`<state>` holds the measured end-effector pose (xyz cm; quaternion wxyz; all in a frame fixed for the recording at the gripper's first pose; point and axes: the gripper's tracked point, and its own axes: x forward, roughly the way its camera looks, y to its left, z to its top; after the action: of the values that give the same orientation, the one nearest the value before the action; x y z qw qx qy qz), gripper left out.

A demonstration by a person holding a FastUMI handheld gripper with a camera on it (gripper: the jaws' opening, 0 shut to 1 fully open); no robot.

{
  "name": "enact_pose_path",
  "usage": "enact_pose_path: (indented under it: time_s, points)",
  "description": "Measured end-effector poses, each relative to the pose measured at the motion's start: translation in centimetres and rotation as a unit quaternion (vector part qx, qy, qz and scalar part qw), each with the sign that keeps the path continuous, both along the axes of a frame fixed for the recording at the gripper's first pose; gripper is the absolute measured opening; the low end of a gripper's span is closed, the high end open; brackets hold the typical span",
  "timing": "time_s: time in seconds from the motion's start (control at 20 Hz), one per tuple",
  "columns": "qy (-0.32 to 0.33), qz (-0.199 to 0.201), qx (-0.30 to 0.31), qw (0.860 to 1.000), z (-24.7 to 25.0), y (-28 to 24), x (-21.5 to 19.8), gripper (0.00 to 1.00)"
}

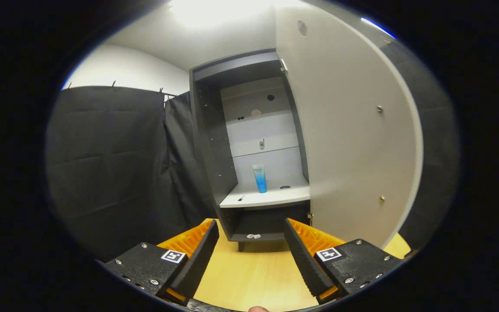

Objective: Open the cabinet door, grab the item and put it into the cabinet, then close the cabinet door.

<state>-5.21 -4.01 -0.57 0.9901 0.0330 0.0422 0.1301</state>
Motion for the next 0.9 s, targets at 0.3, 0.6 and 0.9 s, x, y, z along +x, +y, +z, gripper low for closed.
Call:
enact_pose_path:
  time_s: [0.3, 0.6, 0.9]
  points:
    - [0.005, 0.008, -0.037, 0.999, 0.6, -8.5, -5.2, 0.94]
    - [0.007, -0.039, -0.056, 0.998, 1.0, -19.3, -6.8, 0.94]
    - [0.026, -0.084, -0.041, 0.995, 2.5, -25.2, -1.7, 0.94]
